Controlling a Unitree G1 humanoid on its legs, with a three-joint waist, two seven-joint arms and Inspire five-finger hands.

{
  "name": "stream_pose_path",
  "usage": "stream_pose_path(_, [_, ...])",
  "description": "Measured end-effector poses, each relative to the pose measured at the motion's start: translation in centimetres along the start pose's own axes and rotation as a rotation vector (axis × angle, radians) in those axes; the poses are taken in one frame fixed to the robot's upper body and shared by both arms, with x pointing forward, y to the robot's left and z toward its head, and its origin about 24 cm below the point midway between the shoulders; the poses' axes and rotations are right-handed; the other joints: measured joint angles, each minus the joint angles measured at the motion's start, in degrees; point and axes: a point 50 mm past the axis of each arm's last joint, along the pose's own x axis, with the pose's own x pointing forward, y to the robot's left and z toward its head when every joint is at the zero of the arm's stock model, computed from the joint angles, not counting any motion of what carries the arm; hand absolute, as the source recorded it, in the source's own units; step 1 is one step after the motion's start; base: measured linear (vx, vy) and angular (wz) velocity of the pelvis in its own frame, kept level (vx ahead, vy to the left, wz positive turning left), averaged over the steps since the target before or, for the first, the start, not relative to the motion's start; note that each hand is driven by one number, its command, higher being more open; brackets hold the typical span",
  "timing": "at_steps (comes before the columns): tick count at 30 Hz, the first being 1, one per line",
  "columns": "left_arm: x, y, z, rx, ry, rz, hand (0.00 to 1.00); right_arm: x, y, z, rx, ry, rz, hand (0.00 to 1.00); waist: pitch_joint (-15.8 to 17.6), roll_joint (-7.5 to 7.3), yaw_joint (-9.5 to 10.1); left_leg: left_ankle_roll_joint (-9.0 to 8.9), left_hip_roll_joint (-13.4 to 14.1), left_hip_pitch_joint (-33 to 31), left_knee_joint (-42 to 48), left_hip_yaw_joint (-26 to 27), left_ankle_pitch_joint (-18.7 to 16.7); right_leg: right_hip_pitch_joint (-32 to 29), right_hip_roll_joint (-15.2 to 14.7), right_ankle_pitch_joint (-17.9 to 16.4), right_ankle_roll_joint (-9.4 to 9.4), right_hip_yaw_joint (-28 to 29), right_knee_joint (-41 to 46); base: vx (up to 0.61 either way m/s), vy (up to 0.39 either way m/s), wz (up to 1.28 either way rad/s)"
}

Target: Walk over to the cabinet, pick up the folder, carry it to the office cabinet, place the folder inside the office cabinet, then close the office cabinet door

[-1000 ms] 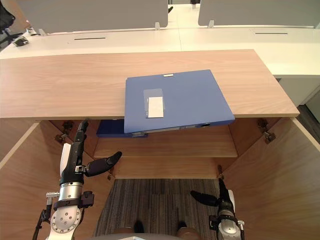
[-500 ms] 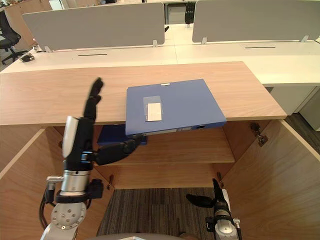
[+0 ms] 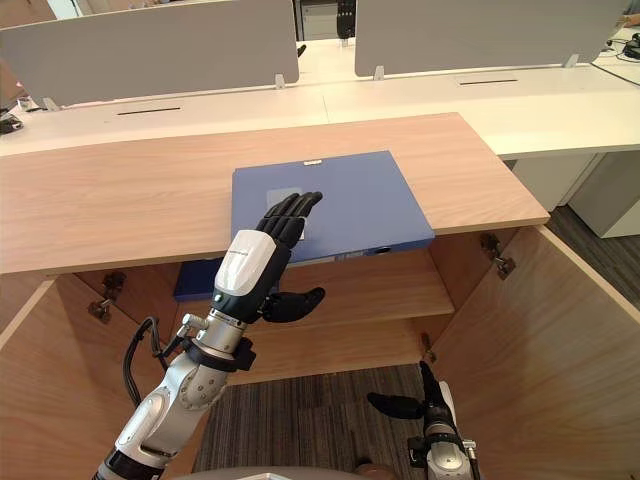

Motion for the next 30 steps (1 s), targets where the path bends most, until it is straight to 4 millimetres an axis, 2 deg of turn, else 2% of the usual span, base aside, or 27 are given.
stream_pose_path(5, [0.5, 1.4, -0.9, 0.058, 0.043, 0.083, 0.00, -0.1, 0.4, -0.3, 0.018, 0.011, 0.016, 1.00, -0.23, -0.31, -0.03, 0.05, 0.07, 0.51, -2.45, -0.02, 1.28, -0.68, 0.00, 0.04, 0.09, 0.02, -0.15, 0.00, 0.000, 0.00])
stream_pose_path(9, [0.7, 2.8, -0.5, 0.057, 0.033, 0.173, 0.00, -0.3, 0.5, -0.7, 0.039, 0.027, 0.012, 1.00, -0.22, -0.43, -0.01, -0.07, 0.04, 0.42, -2.45, 0.11, 1.20, -0.67, 0.02, 0.06, 0.14, 0.22, -0.52, 0.00, -0.003, -0.01])
stream_pose_path(14, [-1.0, 2.4, -0.7, -0.021, 0.113, 0.156, 0.00, -0.4, 0.3, -0.1, 0.139, 0.008, -0.031, 1.00, -0.12, -0.73, 0.06, -0.18, 0.06, 0.31, -2.44, 1.11, 1.03, -0.94, 0.61, 0.09, 0.18, 1.18, -0.64, 0.02, -0.015, -0.10])
stream_pose_path(16, [-1.1, 3.2, -0.1, -0.054, 0.097, 0.192, 0.00, -0.4, 0.3, 0.7, 0.190, -0.025, -0.048, 1.00, 0.07, -1.10, 0.04, -0.19, 0.11, 0.35, -2.43, 1.37, 0.93, -0.98, 0.73, 0.10, 0.18, 1.42, -0.65, 0.00, -0.023, -0.05])
stream_pose_path(21, [-1.8, 4.6, 1.3, -0.240, 0.089, 0.284, 0.00, -1.4, -0.6, 4.9, 0.352, -0.237, -0.109, 1.00, 0.20, -1.37, 0.07, -0.03, 0.15, 0.42, -2.42, 1.73, 0.71, -1.02, 0.74, 0.18, 0.31, 1.78, -0.70, 0.00, -0.008, -0.02])
stream_pose_path(24, [-2.2, 5.5, 1.9, -0.395, 0.084, 0.330, 0.00, -2.7, -1.3, 7.2, 0.457, -0.373, -0.147, 1.00, 0.21, -1.38, 0.13, 0.00, 0.24, 0.47, -2.41, 1.85, 0.64, -1.03, 0.74, 0.18, 0.33, 1.90, -0.70, 0.00, -0.006, -0.01])
stream_pose_path(30, [-3.0, 7.3, 2.5, -0.722, 0.065, 0.451, 0.00, -6.3, -2.7, 11.1, 0.557, -0.613, -0.186, 1.00, 0.22, -1.33, -0.02, -0.06, 0.48, 0.42, -1.10, 2.85, -0.37, -1.03, 0.75, 0.20, 0.38, 2.93, -0.65, -0.01, -0.011, -0.09])
